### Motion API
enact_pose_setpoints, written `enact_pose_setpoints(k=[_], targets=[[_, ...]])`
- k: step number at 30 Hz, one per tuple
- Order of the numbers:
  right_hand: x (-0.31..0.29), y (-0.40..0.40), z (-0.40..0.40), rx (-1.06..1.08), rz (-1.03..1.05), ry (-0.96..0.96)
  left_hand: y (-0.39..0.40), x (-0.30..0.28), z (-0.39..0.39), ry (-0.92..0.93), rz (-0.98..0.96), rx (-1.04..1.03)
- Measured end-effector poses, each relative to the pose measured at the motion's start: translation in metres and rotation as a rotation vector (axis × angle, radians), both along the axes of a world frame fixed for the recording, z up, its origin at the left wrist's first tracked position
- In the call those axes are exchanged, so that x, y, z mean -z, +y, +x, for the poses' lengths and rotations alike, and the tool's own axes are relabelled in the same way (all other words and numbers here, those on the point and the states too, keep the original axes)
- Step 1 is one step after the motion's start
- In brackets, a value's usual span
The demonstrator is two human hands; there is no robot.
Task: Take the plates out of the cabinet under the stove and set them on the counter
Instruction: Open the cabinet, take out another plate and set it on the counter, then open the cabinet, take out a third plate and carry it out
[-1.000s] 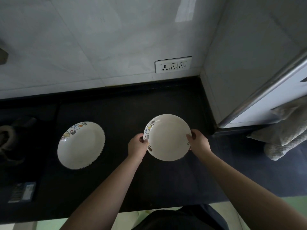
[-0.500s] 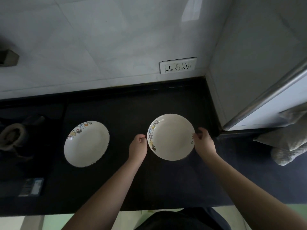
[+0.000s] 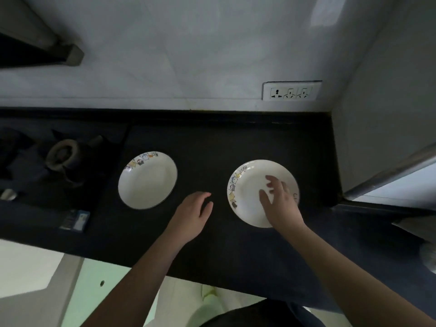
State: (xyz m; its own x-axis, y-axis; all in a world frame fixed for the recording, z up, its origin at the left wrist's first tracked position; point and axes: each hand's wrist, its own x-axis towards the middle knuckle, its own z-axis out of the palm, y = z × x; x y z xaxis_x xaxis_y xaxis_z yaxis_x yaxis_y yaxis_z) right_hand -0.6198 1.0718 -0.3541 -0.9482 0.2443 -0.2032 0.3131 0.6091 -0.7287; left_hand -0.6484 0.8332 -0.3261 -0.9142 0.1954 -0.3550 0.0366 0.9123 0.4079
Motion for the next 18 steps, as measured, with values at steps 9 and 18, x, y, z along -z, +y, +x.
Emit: enact_pose_setpoints(k=[9,18], targets=[[-0.013,-0.047,0.009,-0.357,0.184,-0.016,-0.043,-0.001,0.061,0.079,-0.209,0.081],[-0.041,-0.121,0.057,-0.609,0.348,0.086,-0.117,-0.014,0.146,0.234,-0.226,0.015]])
